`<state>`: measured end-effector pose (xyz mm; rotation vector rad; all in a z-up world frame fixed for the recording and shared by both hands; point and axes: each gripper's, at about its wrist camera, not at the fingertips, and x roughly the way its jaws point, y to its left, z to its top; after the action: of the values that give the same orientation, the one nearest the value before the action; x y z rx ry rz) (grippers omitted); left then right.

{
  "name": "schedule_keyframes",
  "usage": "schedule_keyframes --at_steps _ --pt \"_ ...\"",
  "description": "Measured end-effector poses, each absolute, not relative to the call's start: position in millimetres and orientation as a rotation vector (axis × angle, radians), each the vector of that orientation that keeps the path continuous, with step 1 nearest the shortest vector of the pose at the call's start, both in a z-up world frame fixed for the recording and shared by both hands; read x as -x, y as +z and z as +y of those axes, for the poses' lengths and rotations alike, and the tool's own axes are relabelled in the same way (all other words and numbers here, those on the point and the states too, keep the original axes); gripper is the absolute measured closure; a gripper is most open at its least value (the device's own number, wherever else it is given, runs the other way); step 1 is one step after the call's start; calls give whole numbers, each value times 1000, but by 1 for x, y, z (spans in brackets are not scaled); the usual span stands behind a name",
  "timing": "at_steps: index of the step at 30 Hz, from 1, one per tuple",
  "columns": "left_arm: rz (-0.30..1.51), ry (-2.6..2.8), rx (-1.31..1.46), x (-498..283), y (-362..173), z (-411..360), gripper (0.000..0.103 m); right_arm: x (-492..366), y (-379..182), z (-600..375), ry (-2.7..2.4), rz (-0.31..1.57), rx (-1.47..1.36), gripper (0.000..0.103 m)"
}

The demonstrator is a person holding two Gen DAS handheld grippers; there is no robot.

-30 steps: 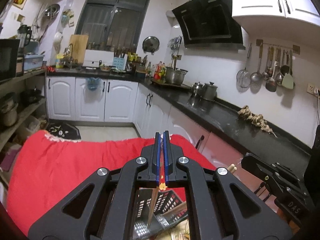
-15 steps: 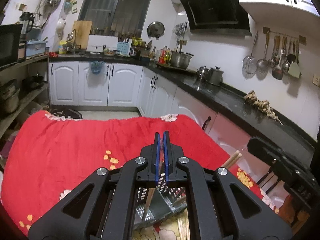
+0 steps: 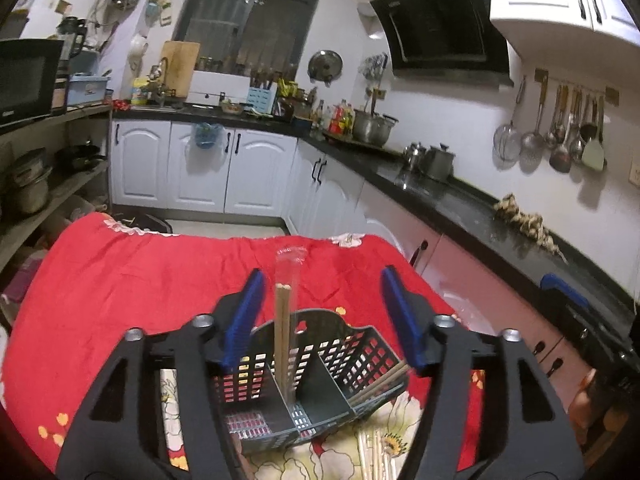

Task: Organize utensils
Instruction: 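Lower chopsticks into the caddy compartments and open both tools, then move both open tools back to the chopstick bundle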

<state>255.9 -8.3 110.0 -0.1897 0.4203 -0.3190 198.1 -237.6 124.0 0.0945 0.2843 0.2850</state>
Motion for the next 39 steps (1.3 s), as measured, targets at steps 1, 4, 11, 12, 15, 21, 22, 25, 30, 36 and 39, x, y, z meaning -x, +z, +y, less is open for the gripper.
schedule_keyframes --at_steps 1,4,11,12,15,21,22,25,30,36,39 --pt "414 -317 193 -253 112 -7 30 -196 125 -238 286 284 -90 22" --pt "397 -291 191 -243 120 -2 15 -189 126 -240 293 271 -76 17" --pt "360 -270 190 -221 130 6 11 -174 126 -242 306 264 -76 11" --pt "361 -270 193 -218 131 7 11 -172 126 -242 305 263 -75 11" --pt "361 -275 202 -209 131 9 11 -166 127 -243 312 263 -80 10" --pt "333 -277 208 -193 136 12 11 -155 127 -244 314 261 -81 9" --pt "331 -277 205 -190 137 12 11 -153 127 -244 314 258 -80 9" --pt "332 -284 204 -183 136 13 11 -148 126 -243 317 263 -74 9" --pt "340 -284 189 -172 132 16 11 -142 121 -241 324 276 -64 9" --pt "358 -270 189 -163 125 19 11 -135 112 -238 342 301 -51 9" --pt "373 -258 185 -158 118 21 11 -133 105 -236 351 316 -37 9"
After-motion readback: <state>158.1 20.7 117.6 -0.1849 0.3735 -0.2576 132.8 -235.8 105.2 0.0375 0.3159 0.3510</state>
